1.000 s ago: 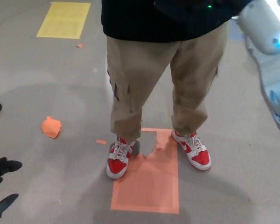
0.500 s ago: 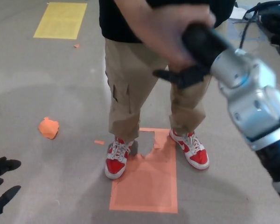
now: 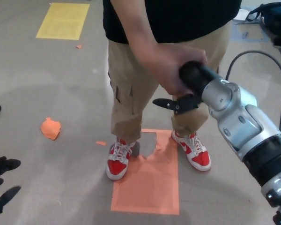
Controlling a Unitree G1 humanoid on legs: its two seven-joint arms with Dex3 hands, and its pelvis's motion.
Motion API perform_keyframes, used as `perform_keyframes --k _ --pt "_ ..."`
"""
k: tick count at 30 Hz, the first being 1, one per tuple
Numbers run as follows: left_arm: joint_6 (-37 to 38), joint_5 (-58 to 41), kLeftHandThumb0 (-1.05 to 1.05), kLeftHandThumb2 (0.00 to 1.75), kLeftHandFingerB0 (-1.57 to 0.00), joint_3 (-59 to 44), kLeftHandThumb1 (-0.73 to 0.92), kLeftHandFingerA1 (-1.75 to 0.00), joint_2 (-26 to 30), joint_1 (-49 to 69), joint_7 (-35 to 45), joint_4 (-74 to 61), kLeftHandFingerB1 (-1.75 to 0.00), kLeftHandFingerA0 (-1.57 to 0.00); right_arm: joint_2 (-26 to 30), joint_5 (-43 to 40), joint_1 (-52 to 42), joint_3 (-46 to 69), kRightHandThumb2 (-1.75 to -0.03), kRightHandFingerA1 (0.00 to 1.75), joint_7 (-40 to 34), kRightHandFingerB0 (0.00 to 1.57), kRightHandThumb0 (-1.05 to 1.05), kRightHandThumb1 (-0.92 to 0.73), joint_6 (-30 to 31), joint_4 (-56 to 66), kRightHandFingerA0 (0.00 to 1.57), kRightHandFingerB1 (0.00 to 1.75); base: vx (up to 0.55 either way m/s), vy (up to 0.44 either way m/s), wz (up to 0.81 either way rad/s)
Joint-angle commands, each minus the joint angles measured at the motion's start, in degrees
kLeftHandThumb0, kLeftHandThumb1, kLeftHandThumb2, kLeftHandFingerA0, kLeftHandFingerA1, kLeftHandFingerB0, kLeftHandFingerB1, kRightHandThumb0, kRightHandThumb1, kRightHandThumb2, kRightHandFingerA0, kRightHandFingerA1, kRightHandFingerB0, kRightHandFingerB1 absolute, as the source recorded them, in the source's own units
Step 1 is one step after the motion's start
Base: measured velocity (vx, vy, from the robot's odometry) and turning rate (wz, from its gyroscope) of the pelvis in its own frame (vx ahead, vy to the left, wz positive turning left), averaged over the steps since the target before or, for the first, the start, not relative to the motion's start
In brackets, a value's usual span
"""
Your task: The robot extends its right arm to grab a person's hand and shakes it
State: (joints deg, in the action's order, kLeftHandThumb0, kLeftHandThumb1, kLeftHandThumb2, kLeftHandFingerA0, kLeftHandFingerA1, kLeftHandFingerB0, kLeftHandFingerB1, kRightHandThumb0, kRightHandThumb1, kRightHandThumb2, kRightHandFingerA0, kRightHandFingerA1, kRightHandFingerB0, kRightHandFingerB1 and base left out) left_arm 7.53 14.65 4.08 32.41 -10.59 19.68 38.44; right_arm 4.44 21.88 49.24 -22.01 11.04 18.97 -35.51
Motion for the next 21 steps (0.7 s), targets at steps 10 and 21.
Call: perform_keyframes --k 10,21 --pt "0.7 0.3 -0.79 1.05 0.0 1.3 0.74 -0.46 1.1 0.3 0.7 1.8 -0.36 -0.15 10.7 -4.3 -14.4 13.5 -0.89 0.08 -4.7 0.0 -0.89 -0.66 -13.1 0.9 0.0 0.08 0.0 0.0 0.0" --pt "0.6 1.9 -0.74 0.69 -0.1 3.3 0.92 -0.28 1.1 -1.5 -0.3 3.5 -0.25 -0.13 15.9 -7.5 -16.7 16.8 -1.05 0.14 2.4 0.0 -0.85 -0.7 -13.7 -10.1 0.0 0.12 0.0 0.0 0.0"
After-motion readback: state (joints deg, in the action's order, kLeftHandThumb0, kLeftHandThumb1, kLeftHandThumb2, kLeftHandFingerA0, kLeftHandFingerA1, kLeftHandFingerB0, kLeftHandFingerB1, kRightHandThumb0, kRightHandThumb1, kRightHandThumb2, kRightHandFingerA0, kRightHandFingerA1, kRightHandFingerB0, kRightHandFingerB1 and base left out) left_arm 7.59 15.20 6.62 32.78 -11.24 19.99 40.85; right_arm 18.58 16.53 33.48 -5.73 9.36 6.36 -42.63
